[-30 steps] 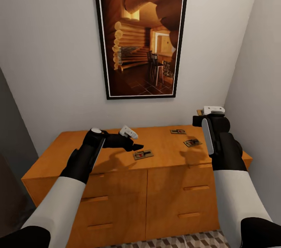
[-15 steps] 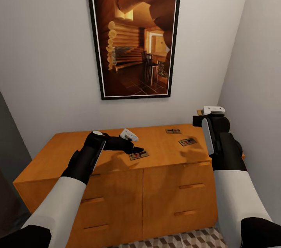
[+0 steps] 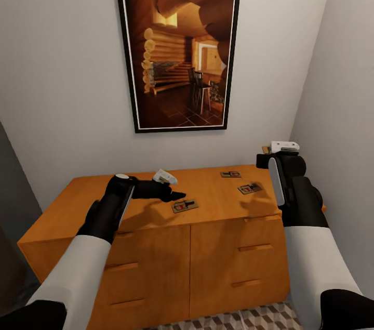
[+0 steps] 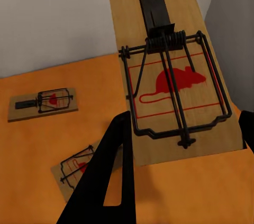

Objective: Take the four mousetraps from the cabinet in the bathroom and place them on the bathroom floor. Make sure all four end up on the same floor surface, and ensure that at least two of them are either under or directly next to the same bathroom sink.

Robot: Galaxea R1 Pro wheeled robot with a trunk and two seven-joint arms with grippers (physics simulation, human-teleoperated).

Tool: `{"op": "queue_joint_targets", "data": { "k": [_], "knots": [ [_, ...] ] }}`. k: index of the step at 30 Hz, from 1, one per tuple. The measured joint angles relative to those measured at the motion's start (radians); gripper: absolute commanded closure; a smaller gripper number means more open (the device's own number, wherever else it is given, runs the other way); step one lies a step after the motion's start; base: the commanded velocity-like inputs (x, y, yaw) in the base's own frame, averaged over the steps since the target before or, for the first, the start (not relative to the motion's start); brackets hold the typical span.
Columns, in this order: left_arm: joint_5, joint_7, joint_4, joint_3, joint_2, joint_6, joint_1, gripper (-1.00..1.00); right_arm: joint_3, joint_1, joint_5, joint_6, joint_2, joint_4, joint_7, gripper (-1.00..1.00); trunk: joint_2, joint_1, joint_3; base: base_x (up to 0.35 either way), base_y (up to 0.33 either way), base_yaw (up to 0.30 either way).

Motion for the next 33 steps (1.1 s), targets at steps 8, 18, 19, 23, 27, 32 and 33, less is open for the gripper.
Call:
{"op": "queue_joint_targets", "data": {
  "k": [8,18,19,23,27,32,33],
  "knots": [
    [-0.003,0.004,0.004,0.074,0.001,0.055,0.000,-1.00,0.000,0.000,-0.001,0.000,0.000,0.000,0.000,1.00,0.000,0.000,0.000,0.000,0.000,0.000],
    [-0.002,0.003,0.004,0.083,0.000,0.090,0.000,-1.00,0.000,0.000,-0.001,0.000,0.000,0.001,0.000,1.00,0.000,0.000,0.000,0.000,0.000,0.000],
    [-0.002,0.002,0.004,0.083,-0.001,0.091,0.000,-1.00,0.000,0.000,-0.001,0.000,0.000,0.001,0.000,1.00,0.000,0.000,0.000,0.000,0.000,0.000],
    [-0.003,-0.005,0.005,0.081,-0.002,0.090,0.000,-1.00,0.000,0.000,-0.001,0.000,0.000,0.000,0.000,1.00,0.000,0.000,0.000,0.000,0.000,0.000],
    [-0.005,-0.008,0.008,0.081,-0.003,0.089,0.000,-1.00,0.000,0.000,-0.001,0.000,0.000,0.001,0.000,1.00,0.000,0.000,0.000,0.000,0.000,0.000],
    [-0.009,-0.011,0.011,0.079,-0.005,0.085,0.000,-1.00,0.000,0.000,-0.001,0.000,0.000,0.001,0.000,1.00,0.000,0.000,0.000,0.000,0.000,0.000],
    [-0.010,-0.012,0.011,0.075,-0.006,0.084,0.000,-1.00,0.000,0.000,-0.001,0.000,0.000,0.001,0.000,1.00,0.000,0.000,0.000,0.000,0.000,0.000]
  ]
}}
